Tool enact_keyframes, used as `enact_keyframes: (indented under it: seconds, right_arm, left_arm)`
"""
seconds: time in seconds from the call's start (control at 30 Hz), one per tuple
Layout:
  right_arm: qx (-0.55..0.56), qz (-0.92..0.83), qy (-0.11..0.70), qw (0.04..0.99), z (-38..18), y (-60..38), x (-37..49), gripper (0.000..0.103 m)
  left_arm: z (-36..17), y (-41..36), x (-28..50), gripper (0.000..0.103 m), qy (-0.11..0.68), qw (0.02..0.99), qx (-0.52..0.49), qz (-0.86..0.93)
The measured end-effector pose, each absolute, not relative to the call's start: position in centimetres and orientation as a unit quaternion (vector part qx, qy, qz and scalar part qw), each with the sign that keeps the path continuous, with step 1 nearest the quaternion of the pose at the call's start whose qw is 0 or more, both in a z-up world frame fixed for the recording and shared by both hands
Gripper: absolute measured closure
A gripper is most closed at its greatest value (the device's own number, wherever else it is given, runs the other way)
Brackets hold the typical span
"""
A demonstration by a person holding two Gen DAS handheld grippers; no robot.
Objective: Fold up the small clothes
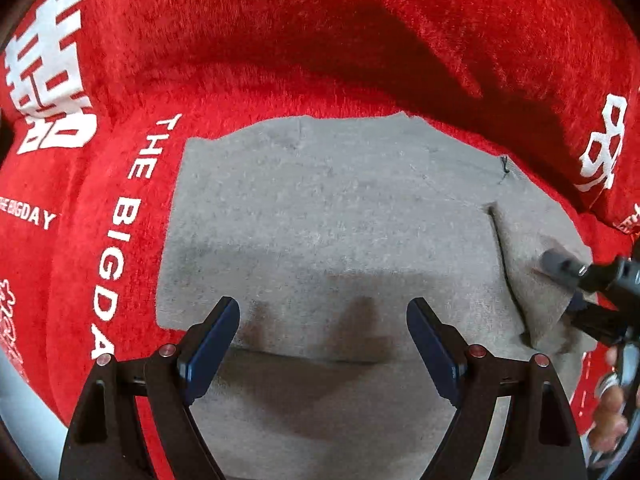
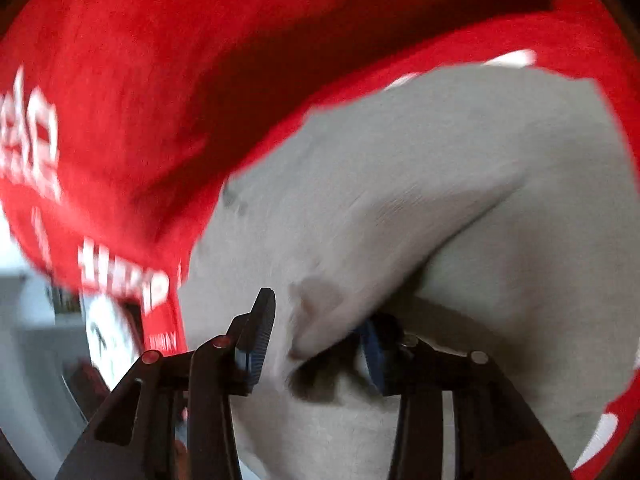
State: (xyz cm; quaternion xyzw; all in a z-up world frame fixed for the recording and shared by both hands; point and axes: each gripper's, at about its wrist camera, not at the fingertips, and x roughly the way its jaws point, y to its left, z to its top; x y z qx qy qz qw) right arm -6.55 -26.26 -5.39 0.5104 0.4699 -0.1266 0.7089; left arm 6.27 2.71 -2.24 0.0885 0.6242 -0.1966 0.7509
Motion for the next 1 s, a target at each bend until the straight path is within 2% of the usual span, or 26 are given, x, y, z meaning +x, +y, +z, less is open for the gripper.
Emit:
enact_keyframes:
  seconds: [0.03,0.07,0.2,0.37,0.5,0.57,0.63,0.8,1.0]
  right_arm:
    - [0.520,-0.144,0.459,0.706,-5.3,-26.9,-6.6,0.086]
    - [0.525,-0.154,0.450,0.706,-5.2,-27.4,-6.4,0.097]
    - [0.443,-0.098,0.463,0.762,-2.9,-24.7,-2.3,0.097]
    - [0.271,0.029,0.539,0.797,-2.2,-15.5,2.2,0.097]
    - [0.166,0.048,0.607,0.775,-4.6,-10.4,2.6,0.090]
    - [0.146,0.053,0.621,0.768,-5.0,-9.1,1.9,0.080]
    - [0.151,0.058,0.620,0.768,-4.6,-8.9,1.1,0.050]
    - [0.229,0.016,0.612,0.757,-3.6,-12.8,-3.2,0.048]
    - [0.430,-0.090,0.568,0.695,-4.6,-21.3,-12.7,0.048]
  left_arm:
    - [-2.2,2.9,6.5,0.017,0.627,0.749,0.081,-0.200]
    - [-2.3,3.3,6.9,0.017,0.630,0.745,0.069,-0.206]
    - [-1.6,4.8,8.2,0.017,0.632,0.745,0.032,-0.209]
    - [-1.5,6.1,9.8,0.017,0.630,0.747,0.007,-0.215]
    - [-2.3,6.8,10.3,0.017,0.645,0.732,-0.019,-0.219]
    - [-2.7,6.9,10.1,0.017,0.652,0.725,-0.026,-0.220]
    - [-3.4,6.8,9.9,0.017,0.660,0.716,-0.032,-0.226]
    - [-4.3,5.7,9.1,0.017,0.673,0.697,-0.038,-0.244]
    - [-5.3,3.7,8.9,0.017,0.687,0.676,-0.047,-0.261]
